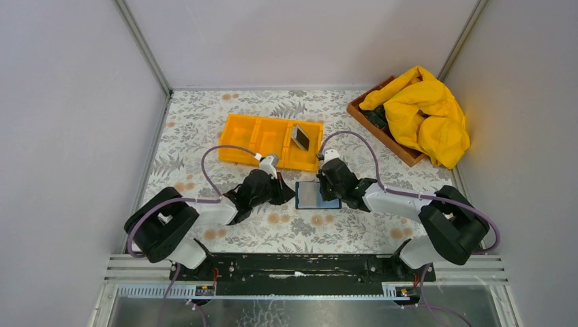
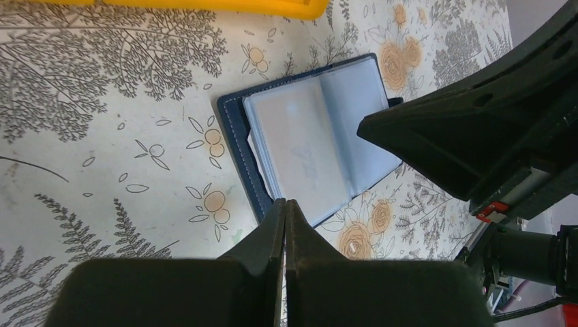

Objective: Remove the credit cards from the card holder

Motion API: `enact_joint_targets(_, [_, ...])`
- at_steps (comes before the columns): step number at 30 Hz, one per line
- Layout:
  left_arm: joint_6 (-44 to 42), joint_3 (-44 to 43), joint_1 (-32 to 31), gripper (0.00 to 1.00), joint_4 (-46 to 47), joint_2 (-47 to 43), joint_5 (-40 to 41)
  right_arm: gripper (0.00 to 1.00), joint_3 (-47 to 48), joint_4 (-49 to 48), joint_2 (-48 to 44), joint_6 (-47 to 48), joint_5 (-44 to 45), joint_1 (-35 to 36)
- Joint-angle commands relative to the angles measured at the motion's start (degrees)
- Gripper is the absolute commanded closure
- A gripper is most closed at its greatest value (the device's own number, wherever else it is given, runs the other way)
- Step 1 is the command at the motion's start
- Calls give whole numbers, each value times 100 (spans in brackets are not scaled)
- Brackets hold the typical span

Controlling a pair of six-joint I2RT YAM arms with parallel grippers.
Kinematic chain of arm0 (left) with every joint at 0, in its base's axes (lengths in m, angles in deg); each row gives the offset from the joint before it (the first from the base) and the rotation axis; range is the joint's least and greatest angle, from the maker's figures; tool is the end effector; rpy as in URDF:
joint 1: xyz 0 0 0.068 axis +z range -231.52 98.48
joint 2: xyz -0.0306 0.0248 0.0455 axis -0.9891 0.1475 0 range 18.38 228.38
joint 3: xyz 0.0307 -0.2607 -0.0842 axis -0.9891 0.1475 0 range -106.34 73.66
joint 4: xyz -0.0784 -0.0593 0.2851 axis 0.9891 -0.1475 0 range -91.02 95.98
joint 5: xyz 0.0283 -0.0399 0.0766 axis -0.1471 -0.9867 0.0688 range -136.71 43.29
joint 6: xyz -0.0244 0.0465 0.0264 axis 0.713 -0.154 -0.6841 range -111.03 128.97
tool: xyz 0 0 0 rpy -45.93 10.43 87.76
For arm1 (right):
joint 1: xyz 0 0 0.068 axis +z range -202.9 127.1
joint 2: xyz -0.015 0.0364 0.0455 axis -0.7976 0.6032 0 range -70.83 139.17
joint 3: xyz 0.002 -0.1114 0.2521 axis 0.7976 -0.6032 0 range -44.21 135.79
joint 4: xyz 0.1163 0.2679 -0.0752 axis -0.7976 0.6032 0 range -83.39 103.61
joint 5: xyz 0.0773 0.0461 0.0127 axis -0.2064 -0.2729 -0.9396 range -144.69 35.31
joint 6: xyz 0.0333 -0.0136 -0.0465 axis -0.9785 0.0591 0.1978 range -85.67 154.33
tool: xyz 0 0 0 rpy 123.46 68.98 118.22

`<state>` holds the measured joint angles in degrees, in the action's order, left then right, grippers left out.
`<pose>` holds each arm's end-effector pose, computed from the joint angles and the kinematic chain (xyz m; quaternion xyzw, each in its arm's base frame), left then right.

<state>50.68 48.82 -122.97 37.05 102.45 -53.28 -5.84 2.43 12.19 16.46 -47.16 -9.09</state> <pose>0.2168 -0.1980 0.1079 0.0274 0.8566 -0.3772 0.3511 0.2366 0.2193 0.1436 -0.1766 0.8891 0.1631 0.3895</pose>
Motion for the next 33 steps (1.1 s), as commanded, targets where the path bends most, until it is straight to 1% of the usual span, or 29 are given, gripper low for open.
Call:
enact_joint_targets(1, [71, -75, 23, 100, 584, 318, -363, 100, -27, -279, 150, -86, 209, -63])
enact_joint_targets(8, [118, -229, 32, 100, 702, 775, -438, 100, -123, -461, 319, -158, -115, -134])
enact_joint_targets(15, [74, -314, 31, 100, 664, 912, -394, 100, -169, -555, 367, -195, -369, -172])
enact_joint_targets(27, [18, -532, 32, 100, 459, 1164, -420, 100, -178, -618, 432, -243, -547, -218])
enact_joint_targets(33, [155, -636, 32, 100, 609, 1387, -611, 100, -190, -658, 456, -269, -651, -225])
